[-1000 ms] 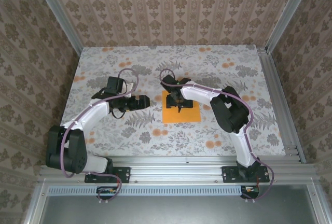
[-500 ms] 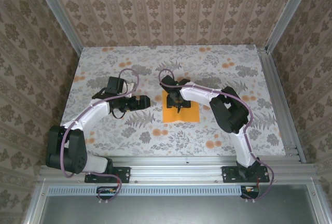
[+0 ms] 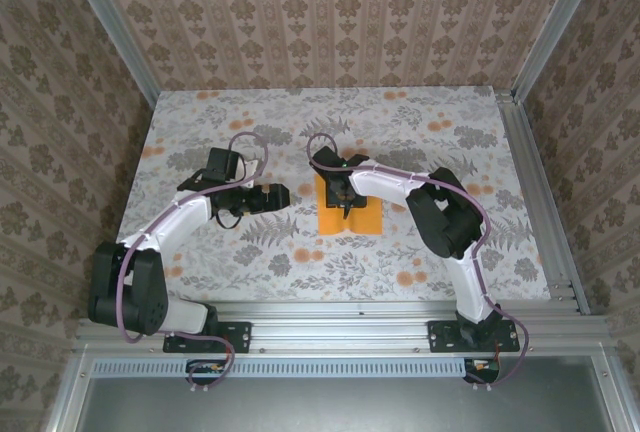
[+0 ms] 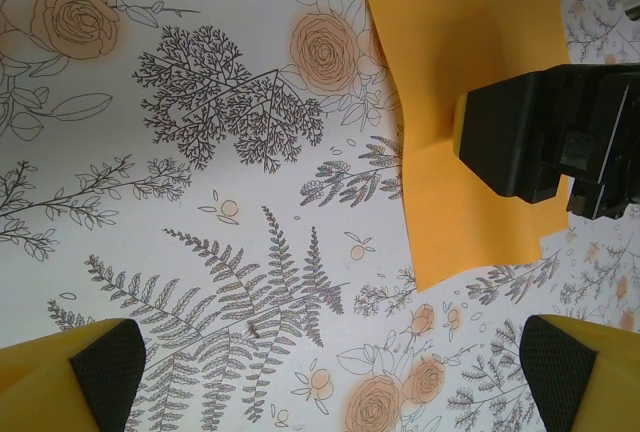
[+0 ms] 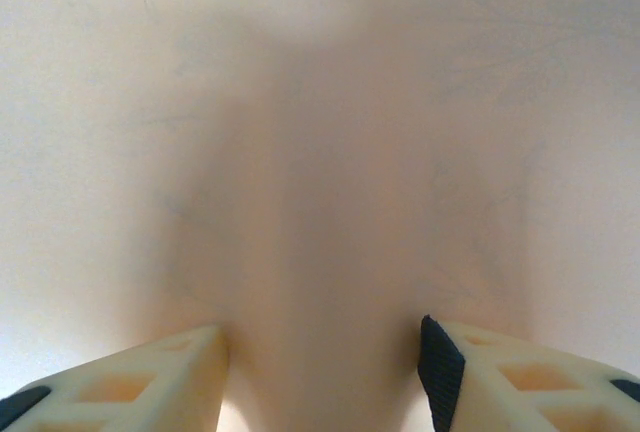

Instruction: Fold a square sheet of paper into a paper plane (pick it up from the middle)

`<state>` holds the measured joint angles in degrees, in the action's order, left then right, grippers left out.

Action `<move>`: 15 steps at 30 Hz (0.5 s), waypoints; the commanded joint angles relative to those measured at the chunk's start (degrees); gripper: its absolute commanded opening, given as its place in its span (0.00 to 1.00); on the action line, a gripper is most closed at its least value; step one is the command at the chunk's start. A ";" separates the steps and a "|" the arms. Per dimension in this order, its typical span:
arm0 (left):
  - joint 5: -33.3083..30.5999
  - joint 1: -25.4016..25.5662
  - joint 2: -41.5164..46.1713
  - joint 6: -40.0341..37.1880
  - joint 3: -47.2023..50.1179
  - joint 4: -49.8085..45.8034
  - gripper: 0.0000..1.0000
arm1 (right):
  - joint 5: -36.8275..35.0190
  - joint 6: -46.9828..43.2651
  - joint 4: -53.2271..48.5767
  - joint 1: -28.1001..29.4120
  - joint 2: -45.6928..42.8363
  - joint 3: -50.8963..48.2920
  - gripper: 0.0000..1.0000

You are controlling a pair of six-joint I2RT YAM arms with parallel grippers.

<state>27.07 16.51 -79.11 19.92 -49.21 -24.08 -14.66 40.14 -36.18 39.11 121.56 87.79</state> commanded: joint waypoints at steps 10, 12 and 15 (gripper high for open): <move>0.70 0.79 0.23 0.22 -0.12 -0.16 1.00 | -4.36 -2.29 -0.94 0.49 -7.20 -2.14 0.38; 0.57 0.80 0.31 0.24 -0.18 -0.18 1.00 | -4.20 -2.52 -0.82 0.81 -7.89 -2.05 0.36; 0.48 0.89 0.66 0.28 -0.39 -0.62 1.00 | -2.94 -2.59 -0.24 1.04 -8.79 -2.06 0.31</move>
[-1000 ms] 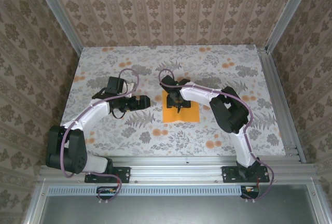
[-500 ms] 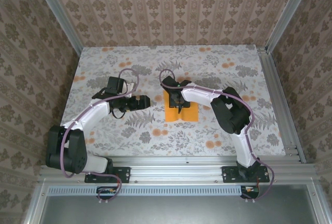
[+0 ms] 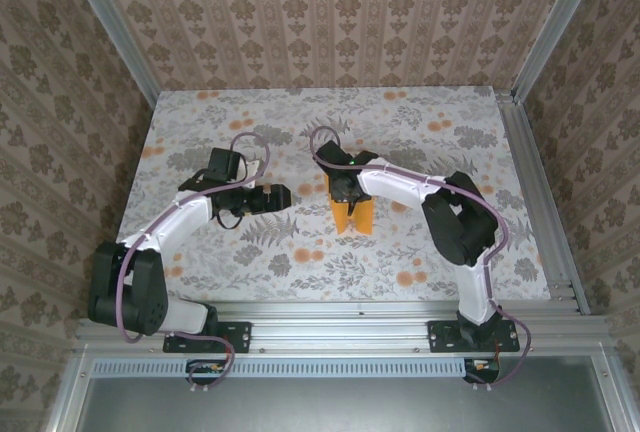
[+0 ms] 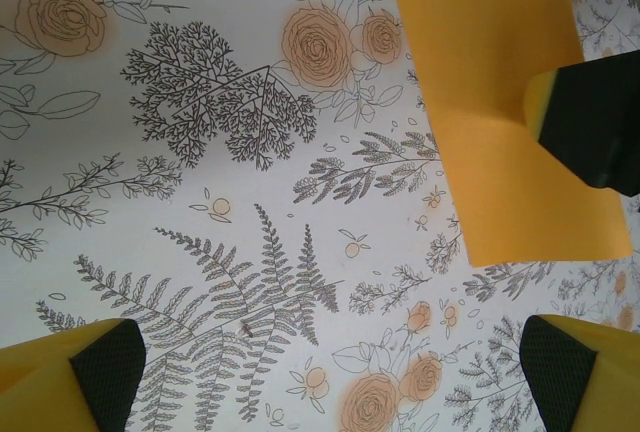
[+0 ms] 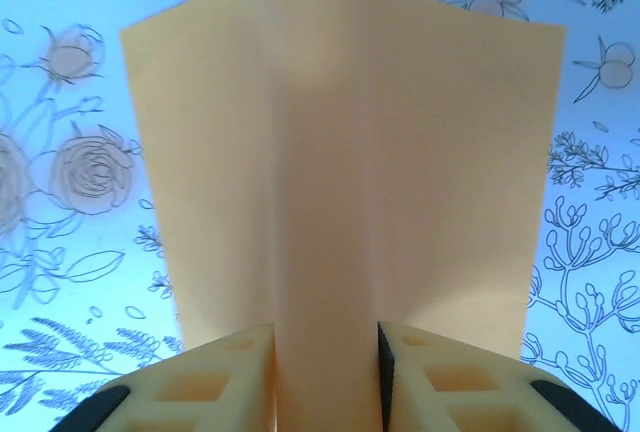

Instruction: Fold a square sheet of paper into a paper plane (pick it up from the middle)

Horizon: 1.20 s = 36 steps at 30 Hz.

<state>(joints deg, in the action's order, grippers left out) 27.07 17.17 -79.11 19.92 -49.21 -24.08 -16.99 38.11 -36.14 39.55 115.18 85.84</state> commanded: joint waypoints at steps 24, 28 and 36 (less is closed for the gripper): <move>4.44 3.48 7.30 8.75 -3.78 2.95 1.00 | 30.88 12.81 45.85 -3.66 -19.95 -28.96 0.26; 4.11 6.64 3.42 11.36 -3.13 7.83 1.00 | 31.35 13.00 47.90 -4.81 -20.24 -33.88 0.27; 3.98 12.09 -3.98 16.13 -2.03 17.71 0.89 | 31.18 10.82 50.05 -5.77 -19.72 -39.93 0.28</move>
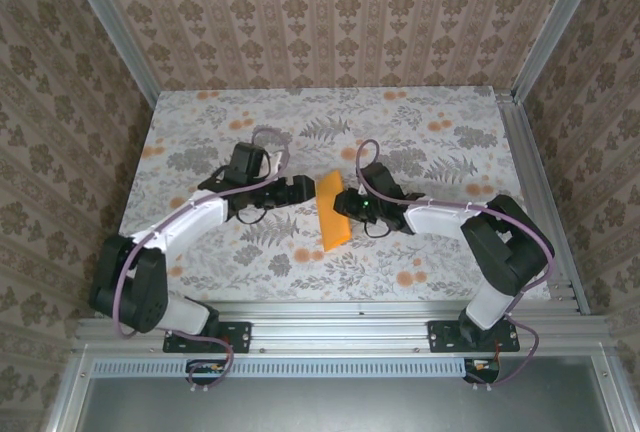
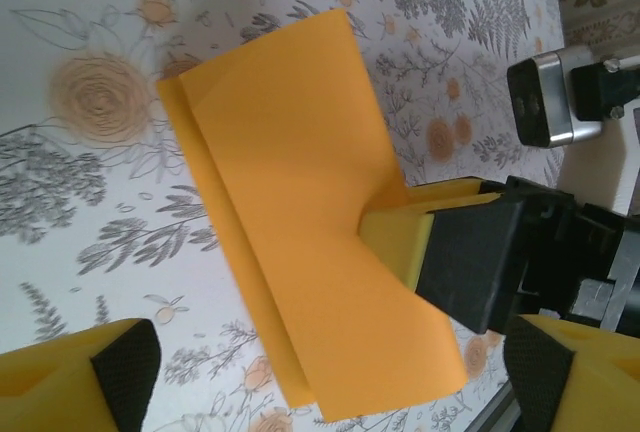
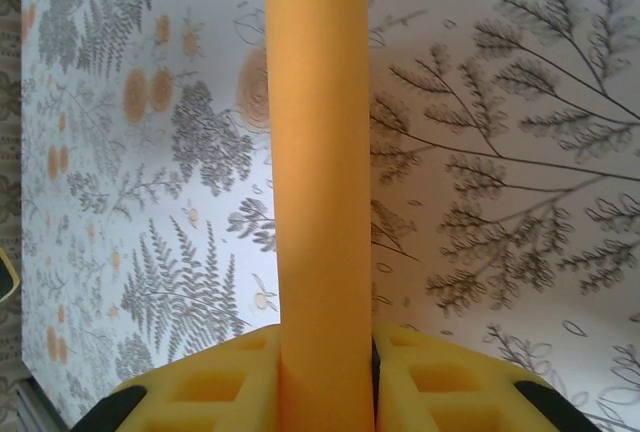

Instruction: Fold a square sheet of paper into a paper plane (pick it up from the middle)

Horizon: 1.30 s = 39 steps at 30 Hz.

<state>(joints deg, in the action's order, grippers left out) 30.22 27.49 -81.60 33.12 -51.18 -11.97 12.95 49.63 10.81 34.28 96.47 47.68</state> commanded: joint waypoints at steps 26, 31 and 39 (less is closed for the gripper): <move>-4.90 10.47 -17.15 8.59 -0.72 14.08 0.26 | 2.96 0.70 10.60 -2.29 0.37 -7.97 0.34; -4.99 10.92 -18.71 7.97 -0.78 14.03 0.24 | 2.63 -0.01 10.29 -1.98 1.22 -8.04 0.34; -5.95 11.45 -21.30 6.09 -1.28 11.97 0.23 | 2.26 -0.79 10.00 -1.68 2.15 -8.04 0.35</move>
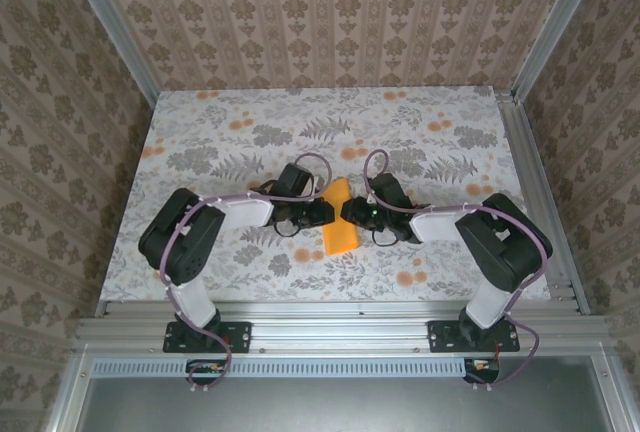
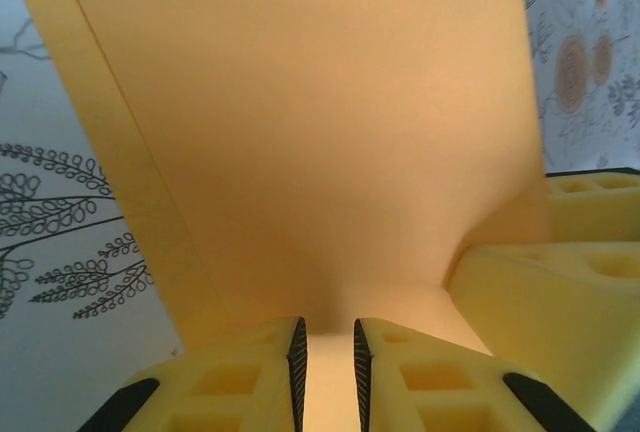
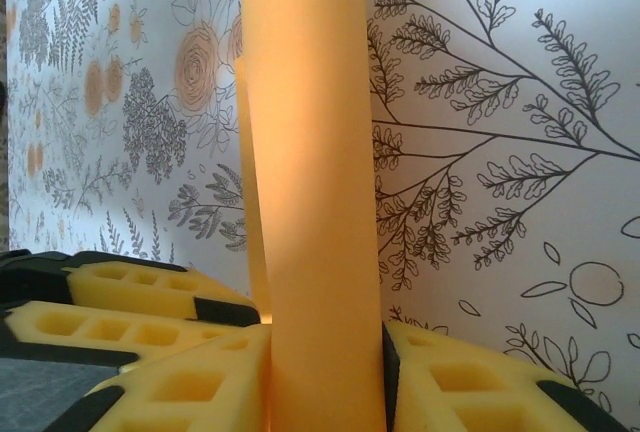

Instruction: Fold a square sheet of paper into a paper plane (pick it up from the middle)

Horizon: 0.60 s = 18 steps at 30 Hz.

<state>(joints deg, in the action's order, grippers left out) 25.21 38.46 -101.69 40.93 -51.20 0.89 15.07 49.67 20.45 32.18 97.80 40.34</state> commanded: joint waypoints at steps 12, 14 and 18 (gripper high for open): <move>-1.53 0.57 -3.41 -4.23 -2.23 -4.23 0.22 | -1.90 -5.64 -7.53 0.34 -1.77 1.07 0.45; -1.57 0.65 -3.61 -4.28 -2.15 -4.34 0.22 | -2.45 -7.16 -10.01 0.12 -2.68 1.75 0.47; -1.57 0.57 -3.38 -4.45 -2.14 -4.38 0.22 | -1.36 -8.53 -11.51 -1.26 -3.52 2.45 0.49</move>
<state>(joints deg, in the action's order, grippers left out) 24.60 38.61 -103.57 38.11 -52.66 -1.28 14.15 43.72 12.78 31.81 95.96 41.12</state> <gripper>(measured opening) 0.223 0.491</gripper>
